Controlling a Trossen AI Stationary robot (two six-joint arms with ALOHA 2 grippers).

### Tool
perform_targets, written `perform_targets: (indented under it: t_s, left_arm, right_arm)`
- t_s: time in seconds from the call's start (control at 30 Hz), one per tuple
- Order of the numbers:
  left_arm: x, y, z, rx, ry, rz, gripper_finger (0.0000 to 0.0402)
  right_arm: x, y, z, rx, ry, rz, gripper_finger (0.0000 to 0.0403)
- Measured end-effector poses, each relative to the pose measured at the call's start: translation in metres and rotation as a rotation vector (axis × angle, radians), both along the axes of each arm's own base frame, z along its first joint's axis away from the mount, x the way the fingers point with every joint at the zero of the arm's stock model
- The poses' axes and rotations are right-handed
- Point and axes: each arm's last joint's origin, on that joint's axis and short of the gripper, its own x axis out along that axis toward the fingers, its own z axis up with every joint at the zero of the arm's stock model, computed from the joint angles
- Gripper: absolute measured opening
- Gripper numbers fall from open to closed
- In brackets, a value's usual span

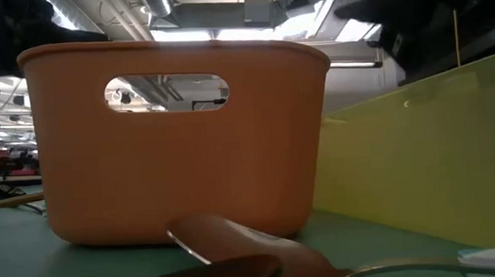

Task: Sort silverware by color (type)
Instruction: Put the gold spoon into the transparent bin

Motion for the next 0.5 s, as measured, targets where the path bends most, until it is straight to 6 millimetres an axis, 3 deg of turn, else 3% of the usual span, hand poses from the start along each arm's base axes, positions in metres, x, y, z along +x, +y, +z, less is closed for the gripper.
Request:
perform_targets:
  t_s: [0.2, 0.5]
  left_arm:
    - [0.0, 0.001, 0.001, -0.109, -0.024, 0.014, 0.0073]
    - [0.0, 0.001, 0.001, -0.156, -0.03, 0.015, 0.0073]
  right_arm:
    - [-0.028, -0.019, 0.032, -0.069, 0.012, -0.029, 0.014]
    - [-0.08, -0.059, 0.066, -0.211, 0.009, -0.227, 0.014]
